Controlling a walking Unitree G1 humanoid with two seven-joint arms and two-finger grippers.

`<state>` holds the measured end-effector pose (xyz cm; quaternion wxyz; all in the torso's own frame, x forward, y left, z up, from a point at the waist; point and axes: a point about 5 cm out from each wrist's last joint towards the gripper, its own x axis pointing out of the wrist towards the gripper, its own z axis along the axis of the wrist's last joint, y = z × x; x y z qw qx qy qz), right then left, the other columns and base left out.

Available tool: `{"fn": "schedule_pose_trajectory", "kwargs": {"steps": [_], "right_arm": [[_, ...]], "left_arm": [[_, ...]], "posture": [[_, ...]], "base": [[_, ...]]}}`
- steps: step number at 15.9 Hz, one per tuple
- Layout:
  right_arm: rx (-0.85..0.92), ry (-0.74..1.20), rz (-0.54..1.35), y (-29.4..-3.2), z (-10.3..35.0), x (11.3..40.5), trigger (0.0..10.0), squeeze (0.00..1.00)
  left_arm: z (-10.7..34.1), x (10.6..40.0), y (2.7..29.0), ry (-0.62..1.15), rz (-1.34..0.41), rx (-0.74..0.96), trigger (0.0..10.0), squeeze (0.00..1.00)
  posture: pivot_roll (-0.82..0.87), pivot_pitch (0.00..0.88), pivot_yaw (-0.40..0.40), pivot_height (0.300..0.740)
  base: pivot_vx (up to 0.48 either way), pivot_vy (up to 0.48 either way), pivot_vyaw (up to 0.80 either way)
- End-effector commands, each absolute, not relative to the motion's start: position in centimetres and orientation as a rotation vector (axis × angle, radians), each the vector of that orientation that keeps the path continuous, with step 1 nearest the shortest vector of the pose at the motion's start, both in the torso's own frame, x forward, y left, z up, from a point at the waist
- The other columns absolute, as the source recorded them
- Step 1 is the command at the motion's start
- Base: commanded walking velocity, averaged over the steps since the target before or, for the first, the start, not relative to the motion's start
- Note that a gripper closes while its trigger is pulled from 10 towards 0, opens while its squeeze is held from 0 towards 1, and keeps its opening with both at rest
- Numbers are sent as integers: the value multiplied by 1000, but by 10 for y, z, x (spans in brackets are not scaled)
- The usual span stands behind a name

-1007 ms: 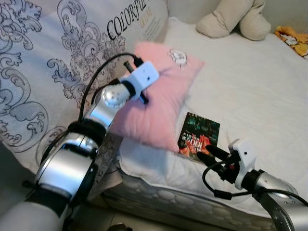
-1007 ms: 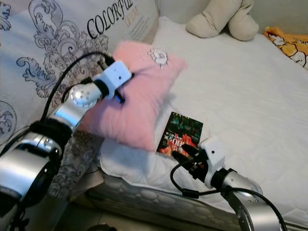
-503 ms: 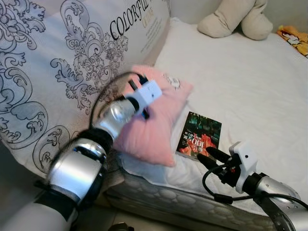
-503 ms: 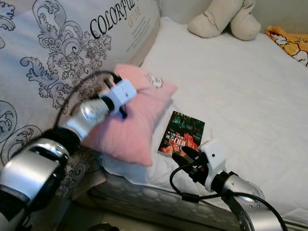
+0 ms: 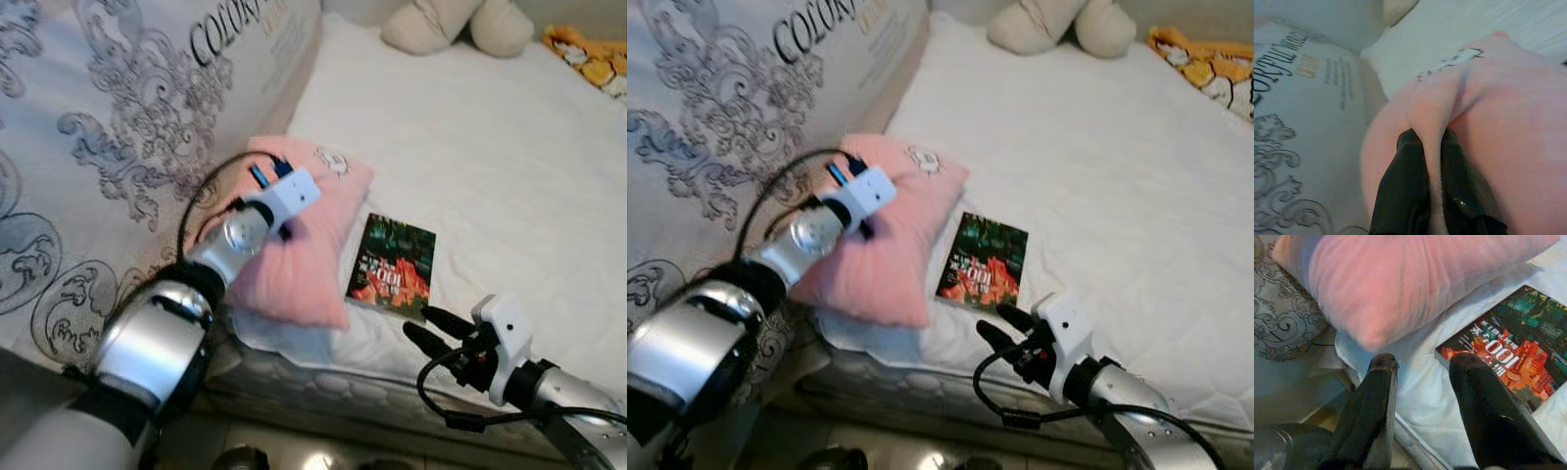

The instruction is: Clean up the room

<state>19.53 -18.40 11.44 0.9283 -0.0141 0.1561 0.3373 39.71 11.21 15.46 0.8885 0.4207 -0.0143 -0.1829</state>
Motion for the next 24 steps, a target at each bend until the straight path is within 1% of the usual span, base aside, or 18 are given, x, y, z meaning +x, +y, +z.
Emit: {"fn": "schedule_pose_trajectory", "kwargs": {"steps": [1, 4, 6, 9, 10, 11, 12, 13, 14, 15, 16, 21, 23, 24], "right_arm": [[-26, 296, 687, -185, 123, 196, 10000, 0], [-11, 253, 708, -182, 134, 203, 10000, 0], [-16, 251, 716, -182, 137, 206, 10000, 0], [-27, 255, 724, -181, 137, 207, 10000, 0], [-27, 266, 729, -180, 135, 206, 10000, 0], [-25, 281, 736, -178, 132, 204, 10000, 0], [-37, 284, 741, -177, 131, 204, 10000, 0], [-39, 285, 741, -177, 131, 204, 10000, 0], [-37, 284, 738, -176, 131, 204, 10000, 0], [-35, 285, 736, -176, 131, 204, 10000, 0], [-34, 287, 735, -177, 131, 204, 10000, 0], [-26, 281, 730, -175, 129, 208, 10000, 0], [-20, 269, 726, -174, 129, 211, 10000, 0], [11, 253, 712, -173, 130, 213, 10000, 0]], "left_arm": [[178, 405, 115, -95, -325, 890, 0, 0], [202, 413, 129, -119, -256, 885, 0, 0], [203, 413, 134, -111, -242, 891, 0, 0], [193, 411, 139, -76, -232, 875, 0, 0], [179, 408, 140, -27, -241, 874, 0, 0], [162, 404, 141, 17, -225, 919, 0, 0], [157, 402, 143, 26, -208, 929, 3843, 0], [151, 400, 143, 70, -230, 900, 10000, 0], [150, 400, 145, 92, -225, 827, 10000, 0], [151, 400, 147, 101, -206, 761, 10000, 1000], [152, 401, 149, 100, -196, 738, 10000, 1000], [168, 405, 149, 18, -177, 728, 10000, 1000], [179, 407, 147, -43, -169, 714, 10000, 1000], [188, 409, 146, -92, -145, 678, 10000, 1000]], "posture": [[-263, 156, 18, 740], [-254, 180, 22, 740], [-252, 189, 24, 740], [-257, 194, 21, 740], [-260, 195, 16, 740], [-258, 195, 16, 740], [-260, 194, 16, 740], [-262, 195, 17, 740], [-263, 194, 17, 740], [-262, 193, 17, 740], [-260, 188, 18, 740], [-242, 172, 21, 740], [-234, 160, 27, 740], [-224, 151, 29, 740]], "base": [[0, 0, 0], [0, 0, 0], [0, 0, 0], [0, 0, 0], [0, 0, 0], [0, 0, 0], [0, 0, 0], [0, 0, 0], [0, 0, 0], [0, 0, 0], [0, 0, 0], [0, 0, 0], [0, 0, 0], [0, 0, 0]]}}
